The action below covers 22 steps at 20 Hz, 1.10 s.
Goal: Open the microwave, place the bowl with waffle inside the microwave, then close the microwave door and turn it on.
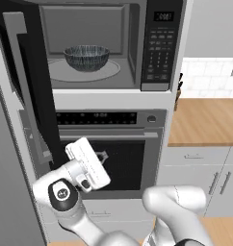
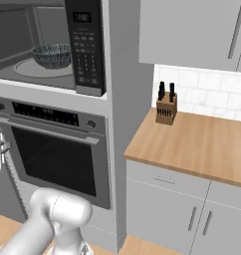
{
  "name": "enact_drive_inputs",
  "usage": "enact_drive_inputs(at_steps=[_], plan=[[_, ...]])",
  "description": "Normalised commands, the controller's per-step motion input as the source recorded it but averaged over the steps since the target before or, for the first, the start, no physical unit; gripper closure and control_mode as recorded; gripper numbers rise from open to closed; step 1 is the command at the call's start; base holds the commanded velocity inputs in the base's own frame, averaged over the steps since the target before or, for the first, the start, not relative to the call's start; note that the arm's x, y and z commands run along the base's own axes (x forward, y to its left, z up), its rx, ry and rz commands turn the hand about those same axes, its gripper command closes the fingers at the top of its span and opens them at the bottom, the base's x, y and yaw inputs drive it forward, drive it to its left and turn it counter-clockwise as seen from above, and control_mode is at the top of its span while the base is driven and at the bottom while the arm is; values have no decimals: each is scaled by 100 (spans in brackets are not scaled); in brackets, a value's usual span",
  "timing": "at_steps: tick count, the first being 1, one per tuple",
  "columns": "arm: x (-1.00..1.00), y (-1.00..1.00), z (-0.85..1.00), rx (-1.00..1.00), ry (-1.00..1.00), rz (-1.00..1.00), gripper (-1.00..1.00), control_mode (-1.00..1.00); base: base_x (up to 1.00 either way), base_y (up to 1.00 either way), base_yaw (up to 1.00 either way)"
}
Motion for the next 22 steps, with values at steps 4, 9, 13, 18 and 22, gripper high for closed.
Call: enact_drive_inputs(at_steps=[4,9,13,18,22], plan=[[-16,96,0,0,-23,9,100,-100,0,0,0],[-11,90,0,0,-29,12,100,-100,0,0,0],[0,94,0,0,-24,17,100,-100,0,0,0],[2,90,-7,-1,-15,19,100,-100,0,0,0],[2,83,-2,-1,-16,18,100,-100,0,0,0]])
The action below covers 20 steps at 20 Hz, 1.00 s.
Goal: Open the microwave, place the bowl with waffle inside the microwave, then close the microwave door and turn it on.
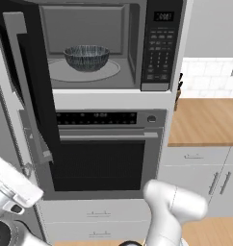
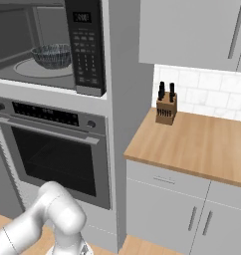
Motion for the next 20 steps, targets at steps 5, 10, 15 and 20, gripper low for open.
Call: enact_drive_inputs(at_steps=[5,10,15,20], plan=[[0,55,9,0,-25,12,100,-100,0,0,0],[25,27,18,0,-23,4,100,-100,0,0,0],[29,20,31,0,-19,1,100,-100,0,0,0],[5,1,47,3,-12,0,100,-100,0,0,0]])
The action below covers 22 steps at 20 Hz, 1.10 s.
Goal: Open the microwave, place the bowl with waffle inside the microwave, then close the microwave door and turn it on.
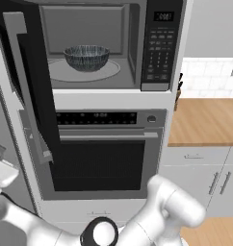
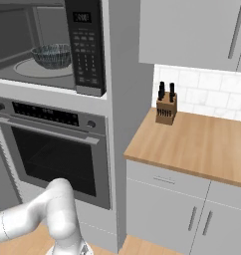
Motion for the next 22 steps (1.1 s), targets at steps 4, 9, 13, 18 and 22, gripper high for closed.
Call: enact_drive_inputs(at_steps=[4,9,13,18,22], plan=[[-10,-54,49,21,-6,-2,100,-100,0,0,0],[-21,-97,50,36,0,-2,100,-100,0,0,0],[-15,-100,58,38,0,-1,100,-100,0,0,0],[-11,-100,59,41,0,0,100,-100,0,0,0],[-10,-100,46,48,2,0,100,-100,0,0,0]])
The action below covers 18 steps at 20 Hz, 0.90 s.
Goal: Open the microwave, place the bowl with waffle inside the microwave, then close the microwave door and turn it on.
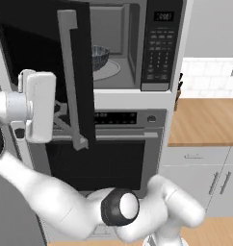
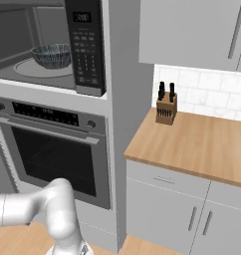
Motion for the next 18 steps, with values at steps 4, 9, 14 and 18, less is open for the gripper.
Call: enact_drive_inputs(at_steps=[4,9,14,18], plan=[[-1,-100,37,51,2,0,100,-100,0,0,0],[47,-100,3,40,6,1,100,-100,0,0,0],[94,-100,0,24,7,13,100,-100,0,0,0],[100,-100,0,11,10,30,100,-100,0,0,0]])
